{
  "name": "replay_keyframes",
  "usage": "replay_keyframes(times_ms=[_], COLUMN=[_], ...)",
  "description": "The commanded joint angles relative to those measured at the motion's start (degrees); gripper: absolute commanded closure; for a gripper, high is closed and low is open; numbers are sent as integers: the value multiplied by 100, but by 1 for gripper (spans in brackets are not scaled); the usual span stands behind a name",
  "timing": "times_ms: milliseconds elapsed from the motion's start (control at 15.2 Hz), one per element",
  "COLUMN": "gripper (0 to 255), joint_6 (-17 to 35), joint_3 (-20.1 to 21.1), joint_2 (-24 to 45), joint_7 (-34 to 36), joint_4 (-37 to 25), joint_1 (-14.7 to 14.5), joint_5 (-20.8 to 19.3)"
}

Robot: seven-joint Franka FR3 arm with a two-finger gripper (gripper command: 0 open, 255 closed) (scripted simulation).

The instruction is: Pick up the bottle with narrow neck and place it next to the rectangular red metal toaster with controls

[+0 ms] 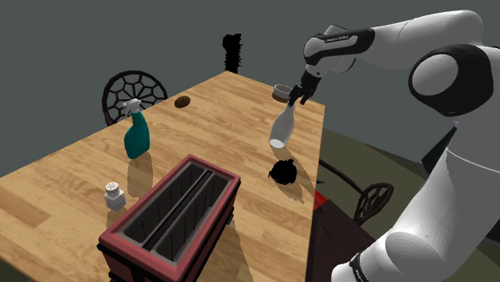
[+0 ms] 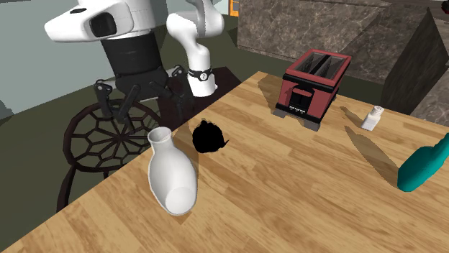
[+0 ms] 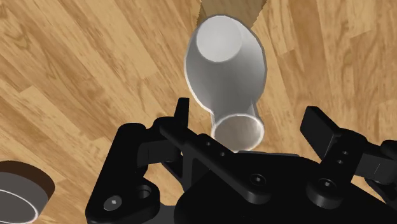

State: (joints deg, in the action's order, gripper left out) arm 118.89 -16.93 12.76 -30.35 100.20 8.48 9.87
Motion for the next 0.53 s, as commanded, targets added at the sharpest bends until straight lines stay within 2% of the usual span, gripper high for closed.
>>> replay_keyframes(times_ms=[0, 264, 462], gripper=[0, 0, 0], joint_6=[109, 399, 399], joint_3=[9, 36, 36], joint_2=[122, 276, 276], joint_7=[-43, -88, -88], joint_4=[-11, 133, 133], joint_1=[17, 19, 19], joint_5=[50, 121, 121])
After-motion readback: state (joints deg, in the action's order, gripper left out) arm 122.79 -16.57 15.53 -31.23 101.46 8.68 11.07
